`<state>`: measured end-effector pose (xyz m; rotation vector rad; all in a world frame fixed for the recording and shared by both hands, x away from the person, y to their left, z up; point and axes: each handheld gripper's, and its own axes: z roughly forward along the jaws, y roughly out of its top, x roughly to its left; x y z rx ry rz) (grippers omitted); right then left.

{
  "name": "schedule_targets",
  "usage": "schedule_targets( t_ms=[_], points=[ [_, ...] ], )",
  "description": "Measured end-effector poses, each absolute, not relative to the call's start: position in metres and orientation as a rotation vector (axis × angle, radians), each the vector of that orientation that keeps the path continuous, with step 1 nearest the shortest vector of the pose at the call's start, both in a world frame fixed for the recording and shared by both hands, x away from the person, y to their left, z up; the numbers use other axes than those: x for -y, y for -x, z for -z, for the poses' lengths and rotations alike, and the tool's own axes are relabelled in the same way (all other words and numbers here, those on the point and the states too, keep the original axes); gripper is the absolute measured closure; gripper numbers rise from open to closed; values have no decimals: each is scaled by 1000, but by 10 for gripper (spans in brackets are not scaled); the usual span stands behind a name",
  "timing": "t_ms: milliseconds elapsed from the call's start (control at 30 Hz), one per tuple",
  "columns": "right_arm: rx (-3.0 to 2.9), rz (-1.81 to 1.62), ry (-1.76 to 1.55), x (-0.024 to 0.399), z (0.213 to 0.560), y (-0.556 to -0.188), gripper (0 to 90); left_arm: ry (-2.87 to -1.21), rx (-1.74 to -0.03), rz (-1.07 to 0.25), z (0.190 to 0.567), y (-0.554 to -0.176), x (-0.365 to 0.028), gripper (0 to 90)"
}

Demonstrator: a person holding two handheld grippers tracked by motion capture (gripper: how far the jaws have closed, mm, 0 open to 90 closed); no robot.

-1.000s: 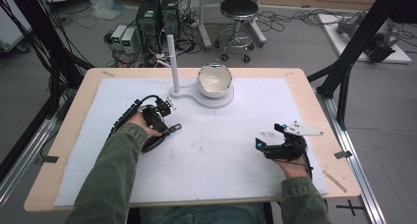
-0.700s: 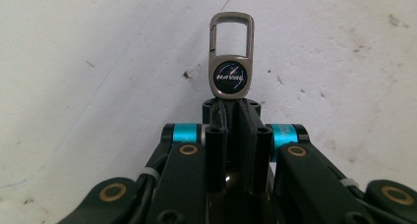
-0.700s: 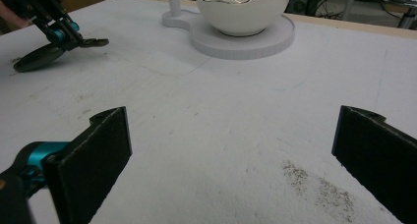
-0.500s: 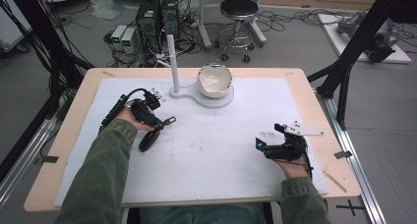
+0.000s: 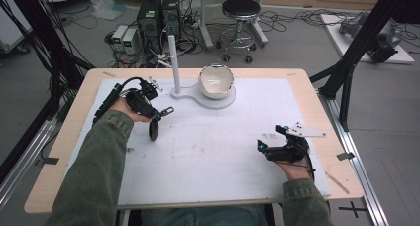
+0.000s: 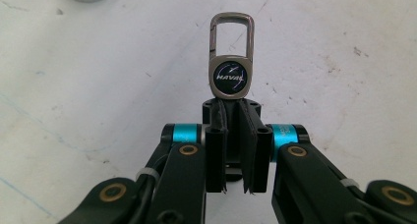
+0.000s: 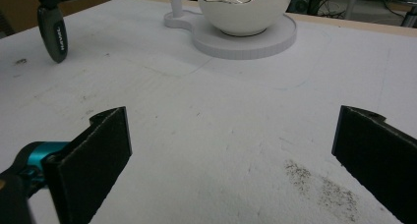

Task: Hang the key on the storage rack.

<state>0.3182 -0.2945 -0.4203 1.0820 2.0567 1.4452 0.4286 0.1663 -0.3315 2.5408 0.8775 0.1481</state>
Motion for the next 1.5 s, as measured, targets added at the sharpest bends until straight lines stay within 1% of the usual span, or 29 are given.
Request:
schedule_targets(
  t_ms=[133, 300, 600, 767, 967, 1067, 1167, 1333, 1500],
  points=[
    [-2059, -1447, -1091, 295, 421, -318, 3, -2541, -861, -168, 322, -430, -163, 820],
    [-2066, -1442, -1093, 294, 421, -319, 3, -2528, -869, -164, 308, -437, -162, 820],
    [-2066, -1441, -1092, 294, 422, -319, 3, -2483, -881, -252, 274, -446, -161, 820],
    [-2067, -1440, -1090, 294, 422, -319, 3, -2489, -856, -276, 268, -449, -156, 820],
    [-2063, -1446, -1079, 295, 422, -320, 3, -2469, -852, -378, 256, -452, -154, 819],
    [-2065, -1446, -1088, 295, 422, -320, 3, -2438, -874, -404, 253, -455, -156, 819],
    [-2064, -1447, -1080, 295, 422, -320, 3, -2423, -892, -409, 249, -462, -159, 819],
    [-2062, -1447, -1090, 295, 422, -320, 3, -2408, -892, -377, 247, -469, -162, 819],
    [-2067, -1446, -1082, 295, 422, -319, 3, -2385, -916, -412, 243, -475, -165, 819]
  ],
)
